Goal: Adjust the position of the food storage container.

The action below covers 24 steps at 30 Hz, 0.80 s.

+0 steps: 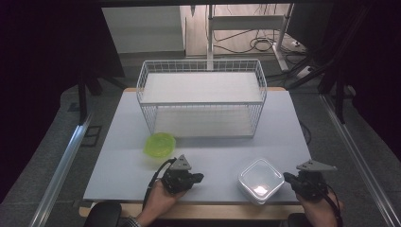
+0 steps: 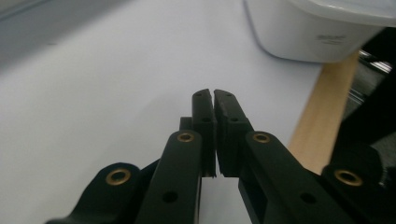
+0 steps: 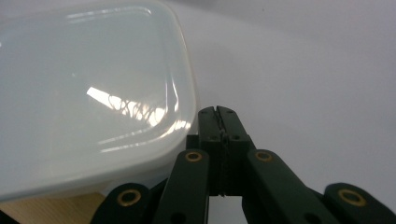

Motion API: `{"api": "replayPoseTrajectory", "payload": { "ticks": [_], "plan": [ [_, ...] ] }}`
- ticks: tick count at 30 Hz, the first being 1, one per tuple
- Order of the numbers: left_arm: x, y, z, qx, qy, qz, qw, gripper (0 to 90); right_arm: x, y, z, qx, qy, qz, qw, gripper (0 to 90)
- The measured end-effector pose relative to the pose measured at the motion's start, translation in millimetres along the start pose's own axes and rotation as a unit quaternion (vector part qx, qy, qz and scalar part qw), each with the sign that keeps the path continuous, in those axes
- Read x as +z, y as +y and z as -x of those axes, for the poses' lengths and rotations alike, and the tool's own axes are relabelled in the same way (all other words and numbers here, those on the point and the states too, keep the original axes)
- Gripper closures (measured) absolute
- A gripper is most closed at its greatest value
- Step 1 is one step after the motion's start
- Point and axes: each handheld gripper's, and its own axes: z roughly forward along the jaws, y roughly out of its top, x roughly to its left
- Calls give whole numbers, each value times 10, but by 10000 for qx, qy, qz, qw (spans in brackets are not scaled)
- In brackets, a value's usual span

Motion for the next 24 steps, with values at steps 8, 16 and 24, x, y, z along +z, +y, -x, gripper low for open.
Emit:
{"api": "replayPoseTrajectory", "payload": {
  "ticks": [8, 16, 24],
  "plan": [
    [78, -5, 86, 63, -168, -124, 9998, 866, -17, -57, -106, 109, 349, -92, 9993, 891],
    [96, -11, 158, 4, -395, -129, 9991, 858, 27, -47, -273, 63, 733, -184, 9971, 881],
    [136, -17, 251, -10, -553, -244, 9982, 847, 142, -24, -530, -62, 1242, -331, 9917, 871]
  ]
}}
